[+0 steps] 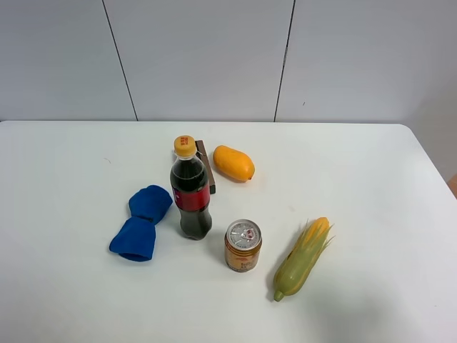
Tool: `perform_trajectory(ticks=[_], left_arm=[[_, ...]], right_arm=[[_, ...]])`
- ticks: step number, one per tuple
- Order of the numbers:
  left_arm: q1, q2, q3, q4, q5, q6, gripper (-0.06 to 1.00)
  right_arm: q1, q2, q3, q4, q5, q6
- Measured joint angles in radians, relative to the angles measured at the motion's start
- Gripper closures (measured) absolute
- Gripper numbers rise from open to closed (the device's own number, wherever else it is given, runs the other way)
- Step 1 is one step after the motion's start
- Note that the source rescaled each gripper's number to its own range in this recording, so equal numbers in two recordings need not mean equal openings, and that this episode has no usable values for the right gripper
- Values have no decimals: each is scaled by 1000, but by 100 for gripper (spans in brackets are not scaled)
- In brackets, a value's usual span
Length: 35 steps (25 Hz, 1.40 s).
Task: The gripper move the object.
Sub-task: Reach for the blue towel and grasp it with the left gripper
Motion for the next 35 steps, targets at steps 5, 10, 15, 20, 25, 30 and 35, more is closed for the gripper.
perform_trajectory(ticks=[5,10,15,20,25,30,35], left_arm=[[0,0,0,0,0,0,17],[0,0,0,0,0,0,17],[0,0,0,0,0,0,17],[0,0,0,1,-5,0,17],[0,0,0,15,-34,0,17],[0,98,-45,15,-32,0,17],[0,379,-171,6,-23,46,17]], right_arm=[[0,0,0,0,0,0],[0,0,0,0,0,0],[0,0,0,0,0,0],[0,0,0,0,0,0],[0,0,0,0,0,0],[0,0,0,0,0,0],[0,0,0,0,0,0]])
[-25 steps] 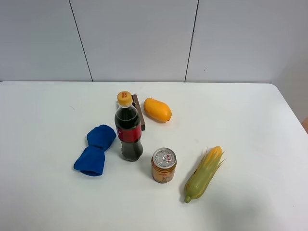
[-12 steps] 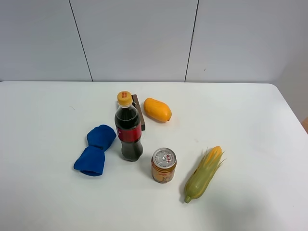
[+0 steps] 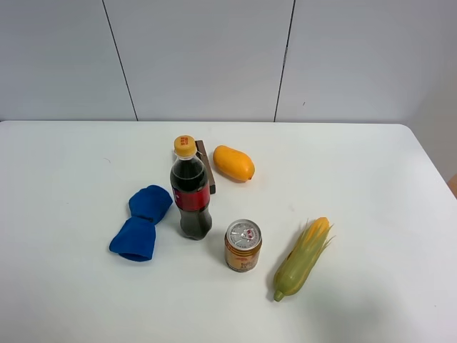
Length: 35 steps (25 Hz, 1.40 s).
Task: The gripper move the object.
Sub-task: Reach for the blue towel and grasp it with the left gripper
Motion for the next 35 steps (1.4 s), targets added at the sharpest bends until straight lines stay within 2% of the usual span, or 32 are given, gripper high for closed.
perform_trajectory(ticks=[9,12,15,21,23,27,30,32,35], left_arm=[[0,507,-241,-169,-18,218,17],[0,631,-253,-201,-68,256,17],[0,730,-253,-243,-75,313,17],[-3,858,-253,-353,-109,409,17],[-27,880,-253,-366,-116,437,17],[-146,909,-253,-333,-166,441,17],[-258,932,-253,-278,-218,370,17],[-329,953,-255,-212,-249,304,17],[-386,995,-257,-93,-271,202,17]], right_arm=[[0,0,0,0,0,0],[0,0,0,0,0,0],[0,0,0,0,0,0],[0,0,0,0,0,0],[0,0,0,0,0,0],[0,0,0,0,0,0],[0,0,0,0,0,0],[0,0,0,0,0,0],[0,0,0,0,0,0]])
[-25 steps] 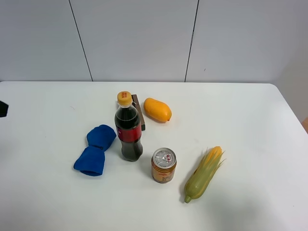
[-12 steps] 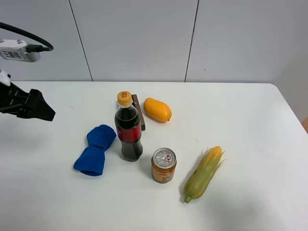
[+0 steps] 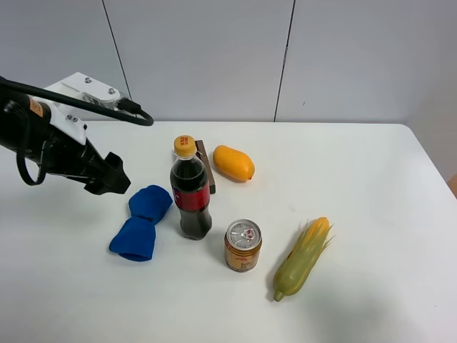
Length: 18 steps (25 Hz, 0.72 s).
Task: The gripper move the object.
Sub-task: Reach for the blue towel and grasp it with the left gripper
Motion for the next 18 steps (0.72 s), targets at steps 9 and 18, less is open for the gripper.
perform_trajectory(ticks=[9,18], left_arm=[[-9,144,-2,73,-44,-73,17],[-9,258,-2,29,-126,-77,17]], right_arm=[[0,0,0,0,0,0],[0,0,0,0,0,0]])
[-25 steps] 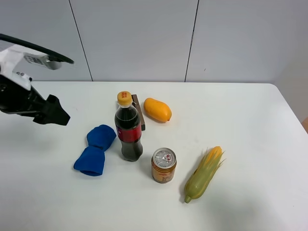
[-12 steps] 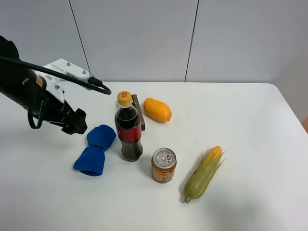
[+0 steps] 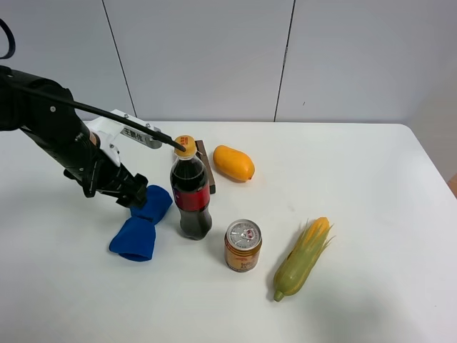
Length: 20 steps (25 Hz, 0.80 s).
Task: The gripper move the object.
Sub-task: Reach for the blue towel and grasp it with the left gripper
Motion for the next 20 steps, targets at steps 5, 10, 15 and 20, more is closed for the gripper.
perform_trajectory(ticks=[5,10,15,20], left_arm=[[0,55,-1,-4,-21,-2,17],[0,99,-1,-4,-33,-2,17],[0,104,-1,-4,-32,3,17],[0,104,-1,3,-14,98,17]], right_arm=[[0,0,0,0,0,0],[0,0,0,0,0,0],[0,0,0,0,0,0],[0,0,0,0,0,0]])
